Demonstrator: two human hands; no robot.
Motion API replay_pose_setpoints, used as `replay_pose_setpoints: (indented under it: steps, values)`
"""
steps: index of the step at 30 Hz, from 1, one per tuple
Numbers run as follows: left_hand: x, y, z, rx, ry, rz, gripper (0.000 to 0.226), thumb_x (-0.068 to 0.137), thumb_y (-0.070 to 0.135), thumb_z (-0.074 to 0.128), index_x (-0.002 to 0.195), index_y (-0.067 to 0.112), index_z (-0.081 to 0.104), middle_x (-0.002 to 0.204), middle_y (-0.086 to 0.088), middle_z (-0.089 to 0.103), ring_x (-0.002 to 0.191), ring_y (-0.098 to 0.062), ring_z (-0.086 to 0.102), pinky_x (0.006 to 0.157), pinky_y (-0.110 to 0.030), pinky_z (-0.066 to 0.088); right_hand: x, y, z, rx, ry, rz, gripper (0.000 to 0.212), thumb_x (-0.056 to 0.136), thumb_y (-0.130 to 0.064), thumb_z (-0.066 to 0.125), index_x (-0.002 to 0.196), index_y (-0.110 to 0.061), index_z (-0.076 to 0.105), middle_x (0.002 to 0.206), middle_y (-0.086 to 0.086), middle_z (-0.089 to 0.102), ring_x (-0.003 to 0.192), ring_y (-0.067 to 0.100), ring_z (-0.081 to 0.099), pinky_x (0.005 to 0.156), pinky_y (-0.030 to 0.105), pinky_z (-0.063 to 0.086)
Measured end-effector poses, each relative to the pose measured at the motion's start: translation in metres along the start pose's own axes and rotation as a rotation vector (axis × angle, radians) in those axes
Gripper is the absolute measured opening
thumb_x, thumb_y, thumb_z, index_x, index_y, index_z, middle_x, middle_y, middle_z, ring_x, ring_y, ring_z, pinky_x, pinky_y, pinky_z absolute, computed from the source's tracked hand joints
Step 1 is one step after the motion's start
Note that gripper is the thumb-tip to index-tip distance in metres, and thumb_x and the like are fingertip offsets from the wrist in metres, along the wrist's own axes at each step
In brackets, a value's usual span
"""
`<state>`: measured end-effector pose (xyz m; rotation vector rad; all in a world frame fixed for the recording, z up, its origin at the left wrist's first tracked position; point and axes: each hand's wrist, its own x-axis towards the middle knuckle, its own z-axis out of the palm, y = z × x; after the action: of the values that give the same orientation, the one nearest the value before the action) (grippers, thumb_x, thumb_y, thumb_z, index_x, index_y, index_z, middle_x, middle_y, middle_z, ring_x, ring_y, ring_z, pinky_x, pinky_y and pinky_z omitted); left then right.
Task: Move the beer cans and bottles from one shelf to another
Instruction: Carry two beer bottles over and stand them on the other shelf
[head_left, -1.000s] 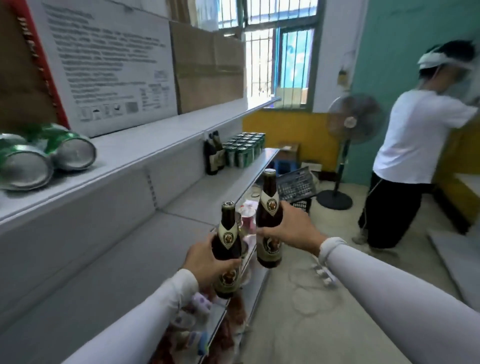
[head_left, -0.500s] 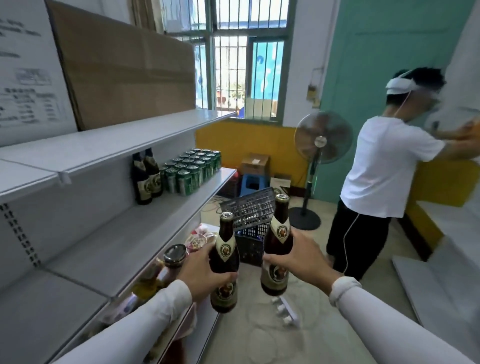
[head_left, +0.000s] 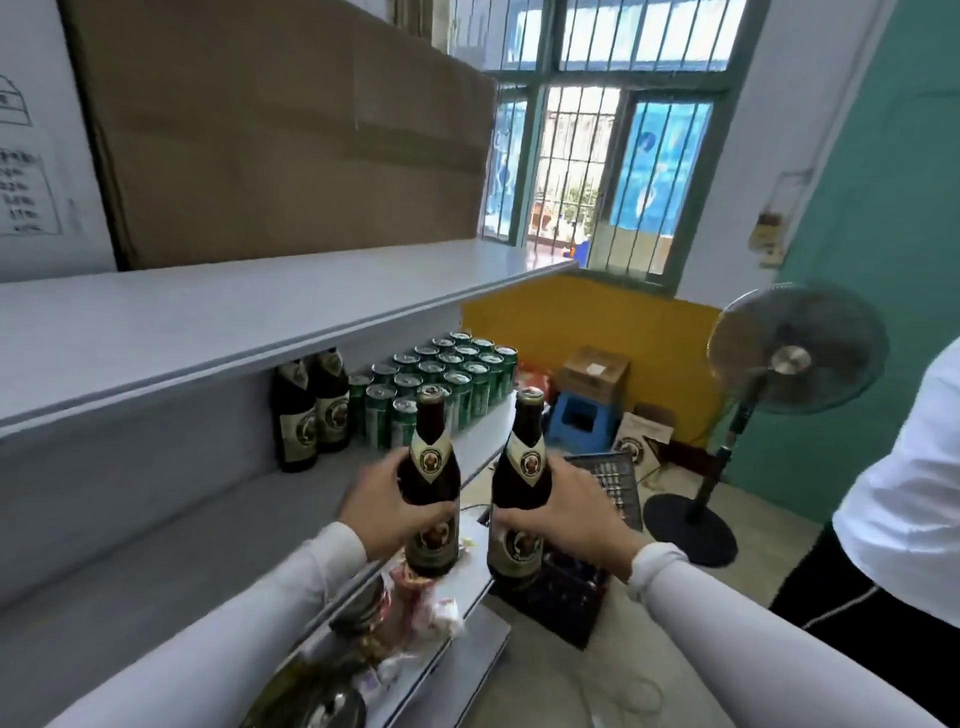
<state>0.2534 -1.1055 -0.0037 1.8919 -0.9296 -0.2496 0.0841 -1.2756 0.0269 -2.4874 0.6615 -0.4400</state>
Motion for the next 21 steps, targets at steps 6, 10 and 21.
replay_pose_setpoints:
  steps: [6, 10, 21]
  values:
    - [0.047, -0.028, -0.031, 0.129, 0.163, -0.136, 0.063, 0.052, 0.057, 0.079, 0.105, 0.031, 0.059, 0.105, 0.009, 0.069, 0.095, -0.009, 0.064, 0.086, -0.031, 0.054, 0.114, -0.019, 0.037, 0.060, -0.149, -0.163, 0.068, 0.058, -0.062, 0.080, 0.112, -0.030, 0.053, 0.104, -0.015, 0.065, 0.093, 0.007, 0.063, 0.081, 0.027, 0.051]
    - [0.046, -0.056, -0.049, 0.153, 0.297, -0.259, 0.071, 0.048, 0.059, 0.079, 0.108, 0.026, 0.061, 0.107, 0.004, 0.071, 0.100, -0.016, 0.065, 0.089, -0.036, 0.053, 0.164, -0.028, 0.077, 0.152, -0.299, -0.255, 0.064, 0.058, -0.054, 0.086, 0.110, -0.031, 0.057, 0.096, -0.018, 0.069, 0.086, -0.005, 0.063, 0.077, 0.022, 0.053]
    - [0.060, -0.063, -0.025, 0.193, 0.572, -0.498, 0.073, 0.051, 0.056, 0.078, 0.110, 0.019, 0.058, 0.108, 0.004, 0.068, 0.099, -0.013, 0.063, 0.084, -0.024, 0.048, 0.250, -0.027, 0.129, 0.148, -0.508, -0.512, 0.070, 0.047, -0.066, 0.072, 0.107, -0.034, 0.056, 0.095, -0.014, 0.070, 0.088, 0.010, 0.067, 0.076, 0.033, 0.056]
